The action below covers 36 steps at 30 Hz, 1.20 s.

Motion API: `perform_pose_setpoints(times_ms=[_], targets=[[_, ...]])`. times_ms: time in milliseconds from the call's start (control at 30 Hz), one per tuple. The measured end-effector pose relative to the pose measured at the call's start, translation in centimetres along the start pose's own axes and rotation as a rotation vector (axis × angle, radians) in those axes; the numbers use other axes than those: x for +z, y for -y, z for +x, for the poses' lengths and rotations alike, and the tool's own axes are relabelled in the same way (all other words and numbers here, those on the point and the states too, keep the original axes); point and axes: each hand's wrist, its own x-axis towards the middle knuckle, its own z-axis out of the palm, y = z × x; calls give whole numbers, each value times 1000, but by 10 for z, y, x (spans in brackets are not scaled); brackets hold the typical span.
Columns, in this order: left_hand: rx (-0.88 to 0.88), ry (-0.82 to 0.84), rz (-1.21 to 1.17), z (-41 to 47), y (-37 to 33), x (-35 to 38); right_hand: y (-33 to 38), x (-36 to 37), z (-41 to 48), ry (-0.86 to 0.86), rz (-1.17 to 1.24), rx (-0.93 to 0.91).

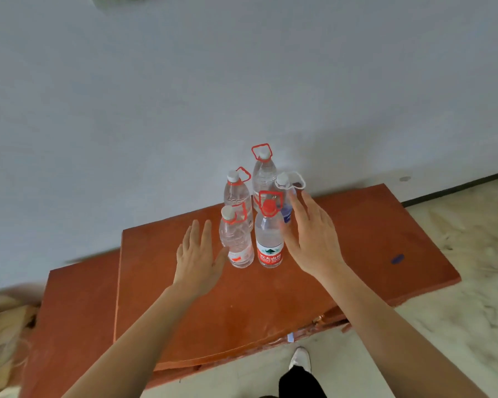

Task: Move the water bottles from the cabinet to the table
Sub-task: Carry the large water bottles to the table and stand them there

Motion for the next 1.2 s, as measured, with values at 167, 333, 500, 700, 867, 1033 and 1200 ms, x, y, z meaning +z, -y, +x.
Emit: perform_pose_setpoints(times_ms=[167,333,500,700,867,1033,1200], targets=[[-206,49,-55,34,2,13,10,19,81,-15,129,-203],[-335,143,-119,27,22,40,50,55,108,166,172,-389],[-378,243,-161,27,46,57,59,102,98,344,-8,-347],[-282,277,-174,30,86,54,78,128,98,216,53,-140],[-209,361,-149,35,122,57,93,127,84,205,70,-105],[-134,498,-114,41,140,69,100,122,61,198,311,38],[-139,553,-185,40,152,90,111,144,41,286,604,259]])
